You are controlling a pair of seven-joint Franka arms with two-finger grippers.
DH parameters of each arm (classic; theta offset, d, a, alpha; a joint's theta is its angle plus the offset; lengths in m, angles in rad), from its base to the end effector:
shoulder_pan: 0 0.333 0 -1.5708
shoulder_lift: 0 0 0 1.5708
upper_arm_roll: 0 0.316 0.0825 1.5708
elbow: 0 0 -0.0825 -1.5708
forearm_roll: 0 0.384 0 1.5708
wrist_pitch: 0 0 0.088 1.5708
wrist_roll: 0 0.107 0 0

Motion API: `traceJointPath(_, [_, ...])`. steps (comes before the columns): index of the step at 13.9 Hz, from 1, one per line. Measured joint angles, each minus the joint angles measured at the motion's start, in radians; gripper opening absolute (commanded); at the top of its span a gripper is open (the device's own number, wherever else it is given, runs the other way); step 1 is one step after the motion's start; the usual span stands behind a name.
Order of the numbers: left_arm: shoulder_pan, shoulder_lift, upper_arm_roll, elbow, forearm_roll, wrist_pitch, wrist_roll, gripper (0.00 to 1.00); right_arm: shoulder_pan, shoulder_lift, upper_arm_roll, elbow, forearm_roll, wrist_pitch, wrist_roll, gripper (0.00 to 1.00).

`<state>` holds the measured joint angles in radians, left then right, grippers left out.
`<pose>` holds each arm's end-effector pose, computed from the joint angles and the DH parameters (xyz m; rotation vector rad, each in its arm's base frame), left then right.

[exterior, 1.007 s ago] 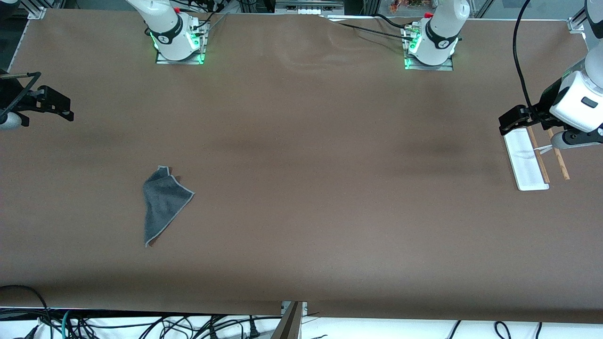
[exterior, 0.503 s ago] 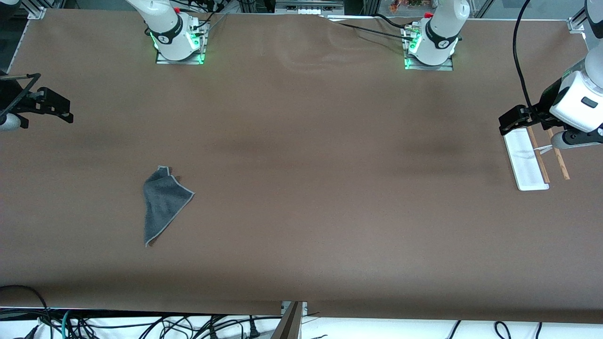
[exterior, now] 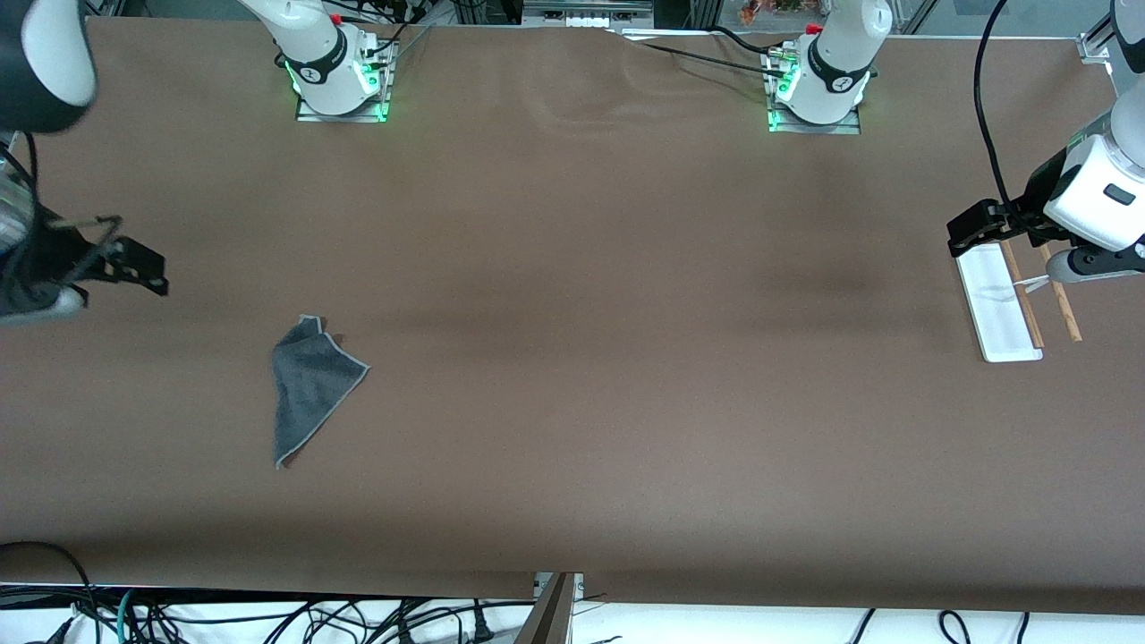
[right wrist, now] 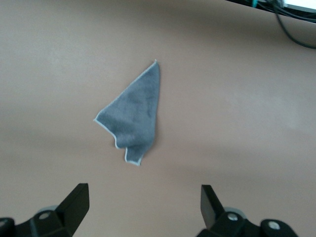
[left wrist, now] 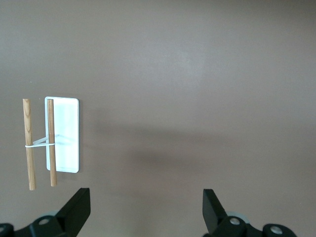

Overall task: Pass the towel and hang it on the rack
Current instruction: 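Reach the right gripper down to the grey towel's corner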

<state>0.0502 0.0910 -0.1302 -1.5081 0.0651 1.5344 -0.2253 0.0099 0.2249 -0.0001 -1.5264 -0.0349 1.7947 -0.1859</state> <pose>0.5768 -0.0356 0.5999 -3.0699 -0.2241 0.0848 0.6360 0.0033 0.5318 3.0872 0.3140 0.0624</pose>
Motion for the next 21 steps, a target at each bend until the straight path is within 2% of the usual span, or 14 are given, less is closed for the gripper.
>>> traceJointPath(16, [0.0,0.0,0.0,0.0,0.0,-0.001,0.0,1.0,0.112,0.388,0.002,-0.003,0.03,0.229,0.004,1.0])
traceJointPath(21, [0.0,0.0,0.0,0.0,0.0,-0.001,0.0,1.0,0.126,0.458,0.003,-0.029,0.034,0.288,0.004,1.0])
